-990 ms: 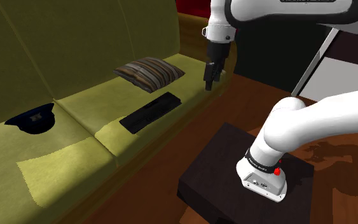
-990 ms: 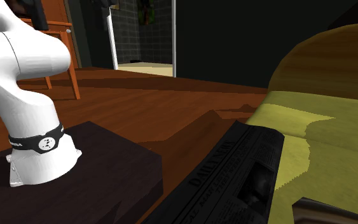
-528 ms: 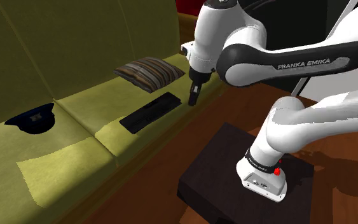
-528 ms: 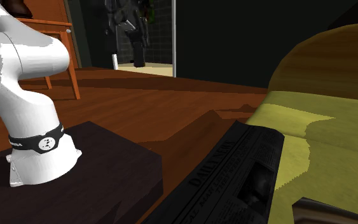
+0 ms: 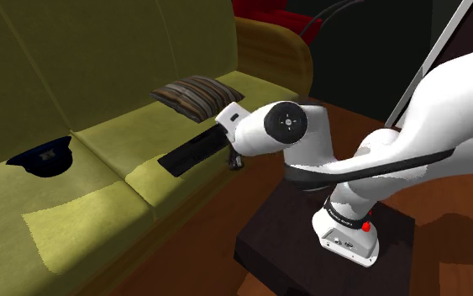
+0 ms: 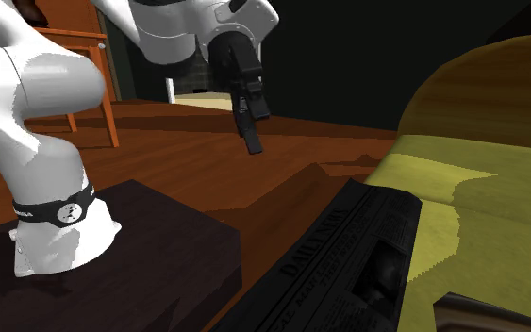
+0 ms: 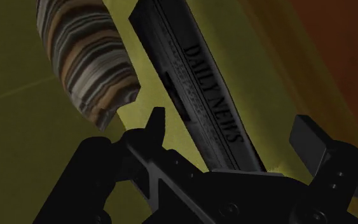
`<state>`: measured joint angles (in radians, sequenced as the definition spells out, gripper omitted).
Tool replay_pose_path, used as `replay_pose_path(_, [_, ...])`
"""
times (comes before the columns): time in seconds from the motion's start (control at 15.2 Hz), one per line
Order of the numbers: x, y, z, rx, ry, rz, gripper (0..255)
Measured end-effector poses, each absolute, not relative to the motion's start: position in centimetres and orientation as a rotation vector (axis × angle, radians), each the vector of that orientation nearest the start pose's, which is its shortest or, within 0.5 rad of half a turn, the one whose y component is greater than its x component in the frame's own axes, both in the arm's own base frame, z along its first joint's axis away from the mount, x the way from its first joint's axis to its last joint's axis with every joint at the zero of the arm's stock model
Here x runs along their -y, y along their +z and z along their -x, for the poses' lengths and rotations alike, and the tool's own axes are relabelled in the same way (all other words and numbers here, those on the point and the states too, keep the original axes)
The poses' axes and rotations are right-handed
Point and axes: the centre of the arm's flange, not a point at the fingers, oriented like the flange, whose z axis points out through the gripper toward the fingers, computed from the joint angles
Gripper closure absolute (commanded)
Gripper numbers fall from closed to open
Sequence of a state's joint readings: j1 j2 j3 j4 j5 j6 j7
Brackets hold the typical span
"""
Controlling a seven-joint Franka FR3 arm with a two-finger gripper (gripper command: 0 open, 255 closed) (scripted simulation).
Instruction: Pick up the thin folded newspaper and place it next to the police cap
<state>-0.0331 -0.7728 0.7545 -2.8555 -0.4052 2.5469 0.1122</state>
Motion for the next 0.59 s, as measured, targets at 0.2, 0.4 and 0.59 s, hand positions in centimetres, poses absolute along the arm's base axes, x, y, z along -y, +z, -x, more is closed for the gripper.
replay_pose_path(0.2, [-24.0, 33.4, -27.9, -1.098, 0.714, -1.984, 0])
replay_pose_path(0.4, [-25.7, 28.8, -27.9, -1.19, 0.818, -1.739, 0])
replay_pose_path(0.59, [-26.8, 24.6, -28.2, -1.263, 0.884, -1.545, 0])
